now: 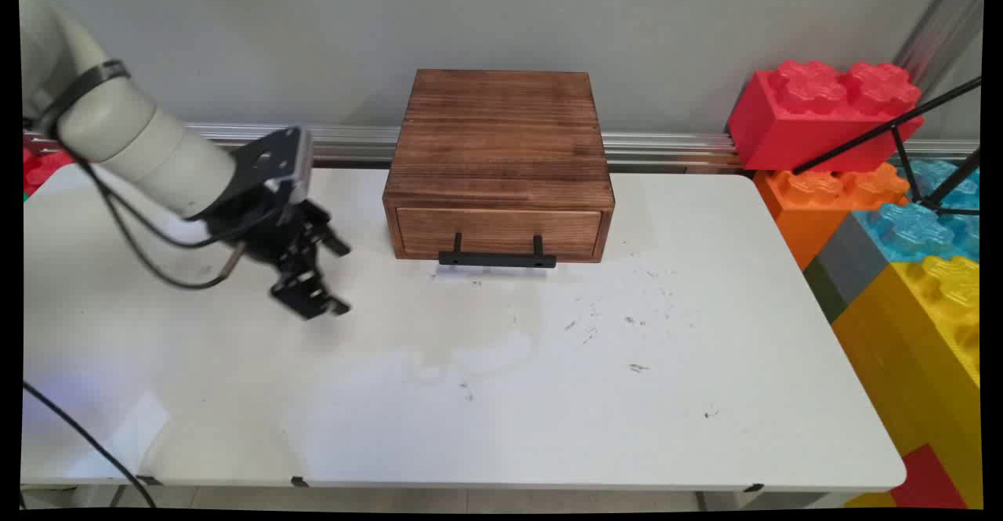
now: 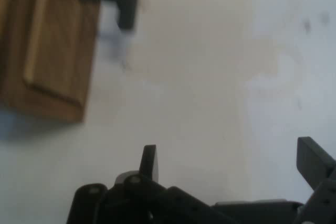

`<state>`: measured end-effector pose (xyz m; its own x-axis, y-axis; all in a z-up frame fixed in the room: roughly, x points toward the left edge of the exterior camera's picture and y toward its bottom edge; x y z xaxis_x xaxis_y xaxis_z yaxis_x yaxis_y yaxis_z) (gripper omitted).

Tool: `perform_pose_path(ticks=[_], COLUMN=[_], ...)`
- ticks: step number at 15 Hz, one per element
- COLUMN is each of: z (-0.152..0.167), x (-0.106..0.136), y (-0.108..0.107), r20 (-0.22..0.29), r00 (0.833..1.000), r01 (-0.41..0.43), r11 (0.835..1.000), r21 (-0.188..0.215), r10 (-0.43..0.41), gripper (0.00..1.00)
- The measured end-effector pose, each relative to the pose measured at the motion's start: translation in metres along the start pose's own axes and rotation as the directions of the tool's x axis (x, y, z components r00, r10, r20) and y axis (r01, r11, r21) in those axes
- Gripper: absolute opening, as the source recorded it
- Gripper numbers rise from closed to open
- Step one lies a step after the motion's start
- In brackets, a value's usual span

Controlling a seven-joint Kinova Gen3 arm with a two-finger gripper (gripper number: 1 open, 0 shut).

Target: Open the drawer

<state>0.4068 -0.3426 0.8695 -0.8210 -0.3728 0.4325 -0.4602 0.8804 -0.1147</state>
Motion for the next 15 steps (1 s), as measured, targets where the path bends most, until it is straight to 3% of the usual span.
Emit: perform_pose_path(ticks=[5,8,11,15], z=[0.012,0.023,0.034,0.053], x=[0.043,0.066,0.084,0.101], y=[-0.015,-0.019,-0.021,-0.024], r20=[-0.120,-0.167,-0.185,-0.170], r00=[0.993,0.986,0.983,0.985], r01=[0.000,-0.003,-0.005,-0.013], r11=[0.999,0.999,0.999,0.999], r21=[0.035,0.042,0.045,0.040], r10=[0.004,0.010,0.013,0.019], gripper=[1.00,1.00,1.00,1.00])
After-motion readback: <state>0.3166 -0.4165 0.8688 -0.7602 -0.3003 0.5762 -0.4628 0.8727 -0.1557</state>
